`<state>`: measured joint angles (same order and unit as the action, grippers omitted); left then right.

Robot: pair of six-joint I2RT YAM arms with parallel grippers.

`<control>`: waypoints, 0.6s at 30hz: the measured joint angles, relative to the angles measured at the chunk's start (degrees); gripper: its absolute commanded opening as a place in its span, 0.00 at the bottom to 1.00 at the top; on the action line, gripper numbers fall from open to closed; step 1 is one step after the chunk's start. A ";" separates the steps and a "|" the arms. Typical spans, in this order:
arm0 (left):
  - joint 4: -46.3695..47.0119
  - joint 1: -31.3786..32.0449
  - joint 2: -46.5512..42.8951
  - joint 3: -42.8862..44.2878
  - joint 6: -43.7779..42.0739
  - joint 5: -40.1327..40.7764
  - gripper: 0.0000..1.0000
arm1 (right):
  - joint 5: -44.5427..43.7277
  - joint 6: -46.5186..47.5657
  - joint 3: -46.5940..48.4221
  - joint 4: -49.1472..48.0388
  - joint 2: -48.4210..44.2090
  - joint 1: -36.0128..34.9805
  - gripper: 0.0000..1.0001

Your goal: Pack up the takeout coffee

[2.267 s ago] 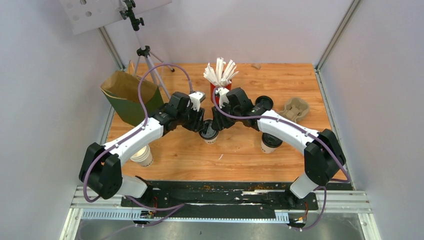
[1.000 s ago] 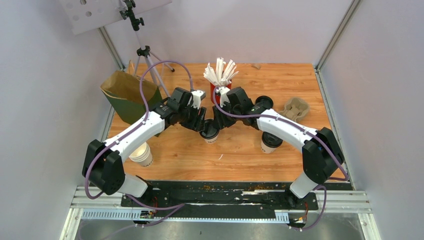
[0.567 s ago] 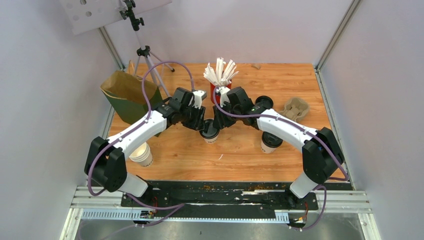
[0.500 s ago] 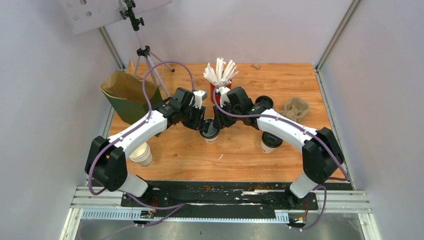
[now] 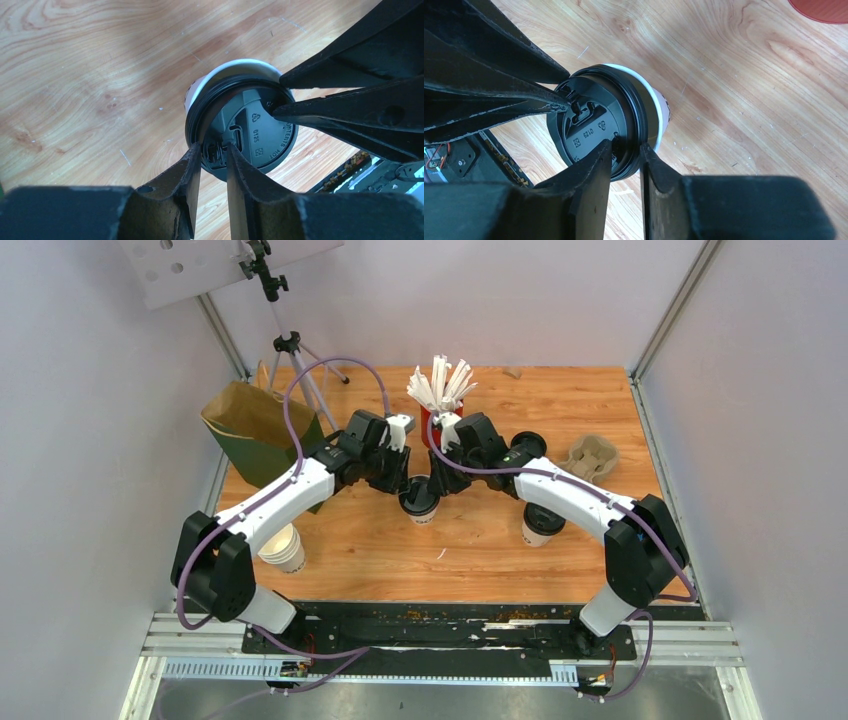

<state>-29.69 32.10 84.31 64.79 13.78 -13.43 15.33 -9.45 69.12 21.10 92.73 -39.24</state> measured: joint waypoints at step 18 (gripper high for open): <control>-2.14 0.00 0.26 2.45 0.66 1.22 0.49 | -0.46 -1.90 0.00 -0.85 -0.02 0.11 0.12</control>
<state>-31.83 32.10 84.58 67.24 14.44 -12.21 14.87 -11.35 69.12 20.25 92.71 -39.13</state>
